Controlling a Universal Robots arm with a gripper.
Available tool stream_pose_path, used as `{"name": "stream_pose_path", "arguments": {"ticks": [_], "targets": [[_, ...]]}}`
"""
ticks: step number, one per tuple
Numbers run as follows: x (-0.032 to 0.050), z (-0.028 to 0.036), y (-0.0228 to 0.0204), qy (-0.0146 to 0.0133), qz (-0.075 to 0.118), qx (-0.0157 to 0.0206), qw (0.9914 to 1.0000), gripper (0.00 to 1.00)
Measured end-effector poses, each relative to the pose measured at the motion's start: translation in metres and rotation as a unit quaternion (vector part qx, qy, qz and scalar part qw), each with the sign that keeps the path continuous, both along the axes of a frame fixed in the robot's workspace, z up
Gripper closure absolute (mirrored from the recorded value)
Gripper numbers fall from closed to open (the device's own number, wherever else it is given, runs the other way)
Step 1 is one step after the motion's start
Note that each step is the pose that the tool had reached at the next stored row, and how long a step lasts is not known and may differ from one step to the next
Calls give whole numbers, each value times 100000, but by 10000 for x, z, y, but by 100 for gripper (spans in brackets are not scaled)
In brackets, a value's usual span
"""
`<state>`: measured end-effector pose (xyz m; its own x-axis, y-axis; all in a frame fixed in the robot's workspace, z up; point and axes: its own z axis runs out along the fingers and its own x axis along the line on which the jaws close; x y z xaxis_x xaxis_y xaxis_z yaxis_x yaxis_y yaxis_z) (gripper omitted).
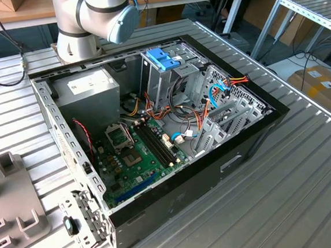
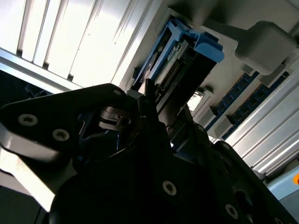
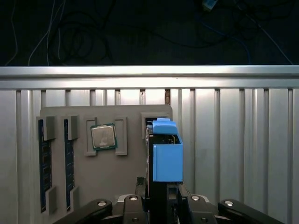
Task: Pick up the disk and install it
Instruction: 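Pick up the disk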
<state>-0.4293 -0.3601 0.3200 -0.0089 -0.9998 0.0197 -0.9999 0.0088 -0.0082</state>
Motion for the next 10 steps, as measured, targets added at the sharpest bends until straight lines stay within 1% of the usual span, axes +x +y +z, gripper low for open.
{"name": "stream_pose_path", "arguments": {"ticks": [1, 2, 4, 9, 10], "targets": [[0, 22, 0, -1, 2, -2, 100000, 65], [0, 57, 0, 5, 1, -2, 100000, 65], [0, 96, 0, -5, -1, 2, 100000, 65], [0, 100, 0, 2, 4, -1, 100000, 65], [0, 110, 0, 19, 2, -11, 100000, 65]]}}
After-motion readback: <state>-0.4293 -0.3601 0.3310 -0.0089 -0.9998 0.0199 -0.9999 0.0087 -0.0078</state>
